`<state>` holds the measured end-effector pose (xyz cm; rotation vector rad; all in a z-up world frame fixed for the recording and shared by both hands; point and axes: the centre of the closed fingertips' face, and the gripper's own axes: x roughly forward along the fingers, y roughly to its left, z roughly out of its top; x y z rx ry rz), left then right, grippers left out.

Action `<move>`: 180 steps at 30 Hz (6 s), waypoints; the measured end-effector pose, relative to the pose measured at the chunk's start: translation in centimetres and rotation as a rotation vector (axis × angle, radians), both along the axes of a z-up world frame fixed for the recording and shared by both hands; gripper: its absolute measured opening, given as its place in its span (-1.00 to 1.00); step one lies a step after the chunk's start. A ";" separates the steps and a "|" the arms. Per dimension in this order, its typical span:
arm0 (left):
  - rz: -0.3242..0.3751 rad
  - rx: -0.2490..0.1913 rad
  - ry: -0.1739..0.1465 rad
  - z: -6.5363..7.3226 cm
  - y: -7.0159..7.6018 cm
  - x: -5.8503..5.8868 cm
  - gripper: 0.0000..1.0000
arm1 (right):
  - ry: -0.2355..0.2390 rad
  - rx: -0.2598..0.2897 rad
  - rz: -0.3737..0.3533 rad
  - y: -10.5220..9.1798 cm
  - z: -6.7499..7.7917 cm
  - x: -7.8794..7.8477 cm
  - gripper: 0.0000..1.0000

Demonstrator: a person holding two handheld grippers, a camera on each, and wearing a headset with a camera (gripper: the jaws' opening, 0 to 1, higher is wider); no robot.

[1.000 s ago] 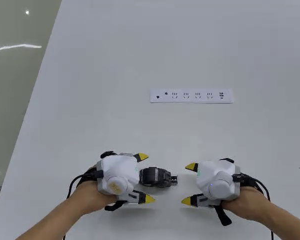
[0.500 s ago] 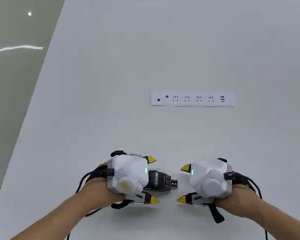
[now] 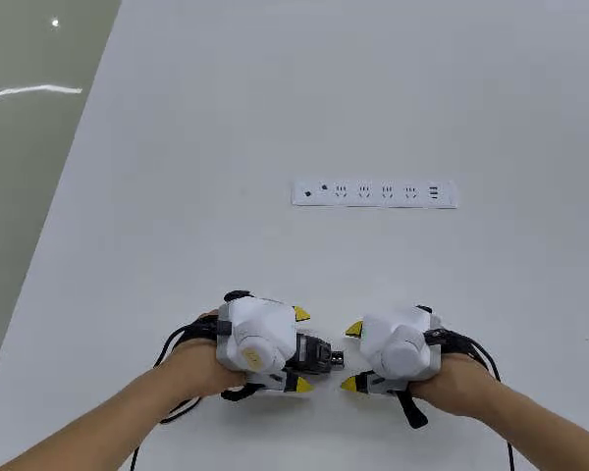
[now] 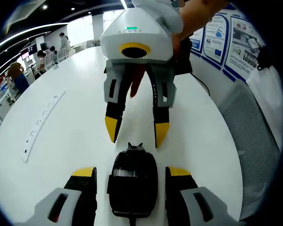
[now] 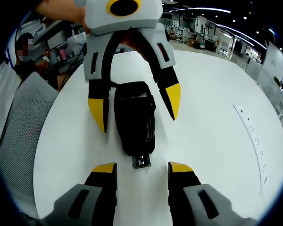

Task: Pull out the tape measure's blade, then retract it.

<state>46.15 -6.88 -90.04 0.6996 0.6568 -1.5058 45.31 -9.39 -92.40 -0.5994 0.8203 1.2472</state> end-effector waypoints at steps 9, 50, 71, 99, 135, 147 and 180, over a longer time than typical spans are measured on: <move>-0.024 0.016 0.018 -0.9 -0.2 -0.4 0.06 | 0.020 0.004 0.016 0.7 -0.7 0.0 -0.26; -0.058 0.036 0.001 -1.5 -0.5 -0.4 -0.12 | -0.029 -0.021 0.089 0.9 -1.3 -0.2 -0.67; -0.056 0.051 -0.033 -1.7 -0.2 -0.4 -0.16 | -0.059 -0.007 0.115 0.8 -1.3 -0.2 -0.71; -0.052 0.081 -0.035 -1.9 -0.3 -0.3 -0.17 | -0.050 -0.016 0.096 -1.4 -1.4 -0.4 -0.74; -0.058 0.098 -0.032 -2.0 -0.3 -0.3 -0.17 | -0.035 -0.055 0.064 -5.9 -1.4 -1.2 -0.75; -0.057 0.104 -0.031 -2.0 -0.4 -0.3 -0.17 | -0.028 -0.061 0.046 -7.4 -1.4 -1.3 -0.76; -0.070 0.117 -0.035 -2.1 -0.4 -0.3 -0.17 | -0.015 -0.102 -0.012 -12.8 -1.3 -2.1 -0.77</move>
